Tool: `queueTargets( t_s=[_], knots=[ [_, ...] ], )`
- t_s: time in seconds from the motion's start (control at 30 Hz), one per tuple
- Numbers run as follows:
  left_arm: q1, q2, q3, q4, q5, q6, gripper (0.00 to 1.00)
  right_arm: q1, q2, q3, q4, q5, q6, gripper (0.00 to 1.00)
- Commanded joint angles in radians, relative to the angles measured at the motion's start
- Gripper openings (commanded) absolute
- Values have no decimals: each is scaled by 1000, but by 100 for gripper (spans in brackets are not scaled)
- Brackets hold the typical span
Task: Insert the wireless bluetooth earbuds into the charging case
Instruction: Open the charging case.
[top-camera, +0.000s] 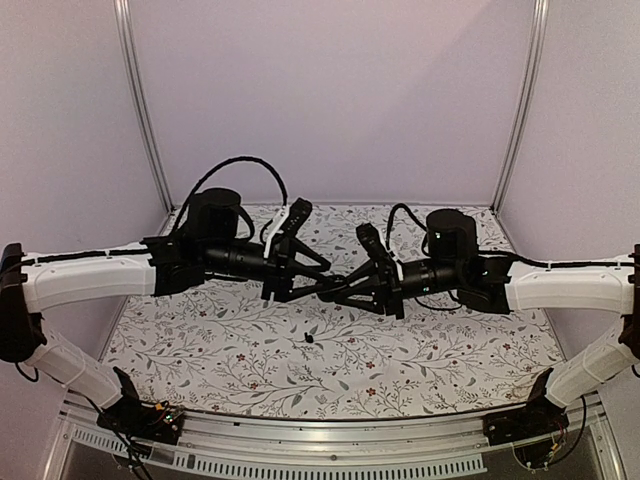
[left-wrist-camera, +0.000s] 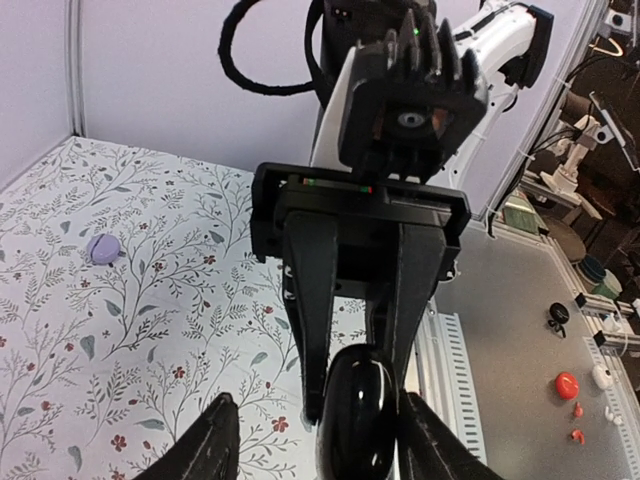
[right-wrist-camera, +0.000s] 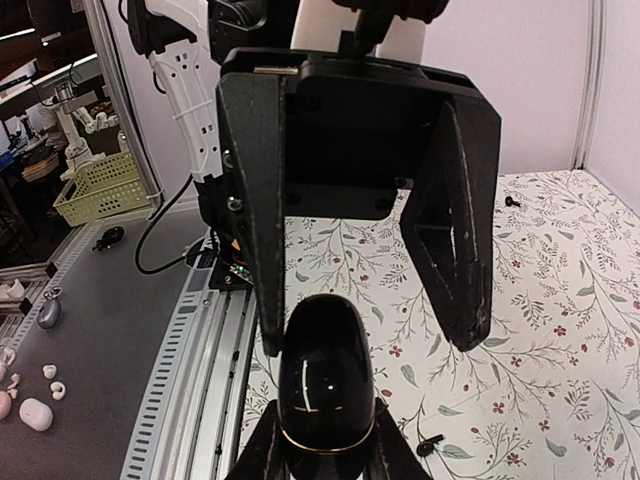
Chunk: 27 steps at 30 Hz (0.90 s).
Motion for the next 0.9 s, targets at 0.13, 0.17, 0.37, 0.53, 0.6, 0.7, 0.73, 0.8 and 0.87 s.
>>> queueTargets(
  t_s=[0.13,0.17,0.37,0.53,0.6,0.7,0.73,0.8,0.87],
  knots=[
    [-12,18,56,-91,-47,68,51,11,-12,29,9,-35,-12,0],
    [-13,18,57,-97,-40,76,51,11,-13,28,9,-34,-10,0],
    [-14,16,79,-148,-29,112,50,11,-13,30,9,-36,-3,0],
    [-14,25,100,-209,-42,148,51,10,-18,29,8,-35,-4,0],
    [-14,28,105,-218,-44,151,50,11,-17,31,8,-34,-3,0],
    [-14,25,106,-217,-37,155,51,11,-14,34,9,-37,1,0],
    [-14,24,106,-218,-39,156,52,11,-13,35,9,-37,1,0],
    [-14,30,112,-224,-32,159,52,10,-12,36,9,-36,-1,0],
    [-15,37,122,-238,-21,163,53,10,-11,37,7,-35,1,0]
  ],
)
